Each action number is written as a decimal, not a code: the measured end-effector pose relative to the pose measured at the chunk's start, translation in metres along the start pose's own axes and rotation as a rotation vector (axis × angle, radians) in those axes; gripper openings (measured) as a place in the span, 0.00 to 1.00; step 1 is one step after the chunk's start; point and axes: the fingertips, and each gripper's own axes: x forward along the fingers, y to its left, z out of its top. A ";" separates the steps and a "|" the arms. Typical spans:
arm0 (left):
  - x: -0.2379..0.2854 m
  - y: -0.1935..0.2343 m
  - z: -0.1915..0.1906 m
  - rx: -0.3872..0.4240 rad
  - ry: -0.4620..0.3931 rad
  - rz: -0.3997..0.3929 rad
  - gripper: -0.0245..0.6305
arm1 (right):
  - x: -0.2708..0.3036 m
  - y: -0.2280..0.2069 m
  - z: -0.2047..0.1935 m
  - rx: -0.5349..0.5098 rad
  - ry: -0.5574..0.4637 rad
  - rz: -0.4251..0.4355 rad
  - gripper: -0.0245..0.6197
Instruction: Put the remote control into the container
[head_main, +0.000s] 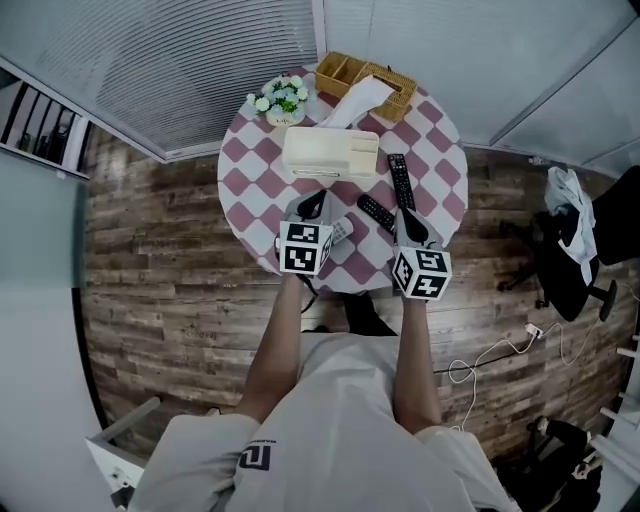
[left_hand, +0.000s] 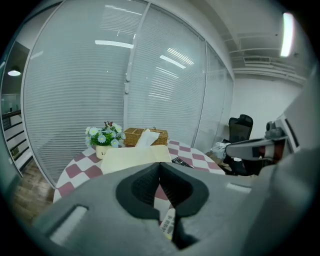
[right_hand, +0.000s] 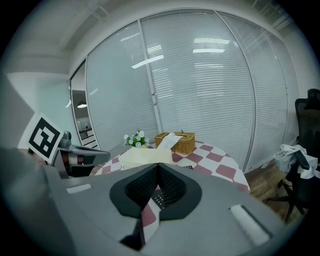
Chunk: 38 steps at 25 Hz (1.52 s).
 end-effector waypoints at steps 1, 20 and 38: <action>0.006 -0.002 -0.003 -0.001 0.009 -0.008 0.04 | 0.004 -0.004 0.001 0.002 0.005 0.002 0.04; 0.079 -0.053 -0.112 0.247 0.393 -0.340 0.31 | 0.072 -0.049 -0.035 -0.016 0.221 0.037 0.04; 0.092 -0.064 -0.187 0.540 0.819 -0.388 0.44 | 0.068 -0.070 -0.048 -0.005 0.259 0.002 0.06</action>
